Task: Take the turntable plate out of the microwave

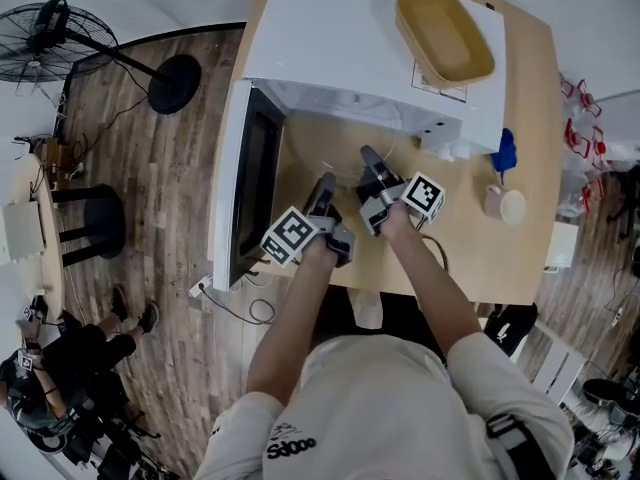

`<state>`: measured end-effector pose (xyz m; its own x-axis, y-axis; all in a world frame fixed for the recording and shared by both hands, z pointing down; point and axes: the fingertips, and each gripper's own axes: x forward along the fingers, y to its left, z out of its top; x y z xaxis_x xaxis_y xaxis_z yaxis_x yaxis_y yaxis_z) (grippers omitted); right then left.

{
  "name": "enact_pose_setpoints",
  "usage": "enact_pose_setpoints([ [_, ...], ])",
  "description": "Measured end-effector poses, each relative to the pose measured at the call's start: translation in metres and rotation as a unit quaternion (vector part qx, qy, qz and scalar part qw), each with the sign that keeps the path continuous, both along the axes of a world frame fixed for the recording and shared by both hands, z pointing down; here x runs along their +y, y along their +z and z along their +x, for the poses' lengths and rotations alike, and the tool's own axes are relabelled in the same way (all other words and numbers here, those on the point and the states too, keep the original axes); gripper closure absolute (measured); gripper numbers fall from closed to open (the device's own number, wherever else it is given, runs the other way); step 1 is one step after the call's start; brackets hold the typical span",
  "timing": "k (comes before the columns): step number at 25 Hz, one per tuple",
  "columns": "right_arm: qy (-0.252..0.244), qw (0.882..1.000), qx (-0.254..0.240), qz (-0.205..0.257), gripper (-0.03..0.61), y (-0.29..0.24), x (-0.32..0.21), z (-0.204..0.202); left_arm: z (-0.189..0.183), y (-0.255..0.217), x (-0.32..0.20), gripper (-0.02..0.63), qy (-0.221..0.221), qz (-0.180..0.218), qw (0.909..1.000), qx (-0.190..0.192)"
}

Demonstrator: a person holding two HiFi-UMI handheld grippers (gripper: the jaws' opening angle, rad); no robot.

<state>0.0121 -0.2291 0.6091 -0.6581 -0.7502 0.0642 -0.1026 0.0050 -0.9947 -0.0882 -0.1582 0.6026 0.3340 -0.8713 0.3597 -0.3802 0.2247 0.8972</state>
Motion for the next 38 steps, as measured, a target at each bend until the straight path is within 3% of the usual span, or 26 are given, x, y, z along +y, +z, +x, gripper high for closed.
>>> enact_pose_setpoints([
  [5,-0.008,0.999,0.016,0.030,0.554,-0.011,0.021,0.005,-0.007,-0.001,-0.021,0.398,0.006,0.038,0.9992,0.009],
  [7,-0.011,0.999,0.017,0.033,0.552,-0.013,0.030,0.008,0.000,0.006,-0.023,0.397,0.017,0.038,0.9989,0.021],
  [11,-0.018,0.999,0.011,0.041,0.552,-0.019,0.047,0.014,0.021,0.009,-0.016,0.474,0.045,0.038,0.9979,0.029],
  [16,-0.021,0.998,0.014,0.055,0.549,-0.030,0.064,0.019,0.028,-0.008,-0.001,0.525,0.057,0.088,0.9931,0.052],
  [19,-0.008,0.998,0.011,0.054,0.549,-0.033,0.074,0.022,0.031,-0.017,0.005,0.537,0.079,0.100,0.9905,0.051],
  [25,0.011,0.998,0.005,0.058,0.549,-0.050,0.101,0.030,0.038,-0.038,0.026,0.549,0.096,0.119,0.9847,0.084],
  [31,-0.008,0.998,0.018,0.061,0.549,-0.065,0.137,0.047,0.057,-0.060,0.063,0.549,0.070,0.139,0.9815,0.112],
  [38,-0.038,0.994,0.015,0.099,0.548,-0.107,0.179,0.078,0.088,-0.097,0.111,0.549,0.070,0.175,0.9793,0.073],
])
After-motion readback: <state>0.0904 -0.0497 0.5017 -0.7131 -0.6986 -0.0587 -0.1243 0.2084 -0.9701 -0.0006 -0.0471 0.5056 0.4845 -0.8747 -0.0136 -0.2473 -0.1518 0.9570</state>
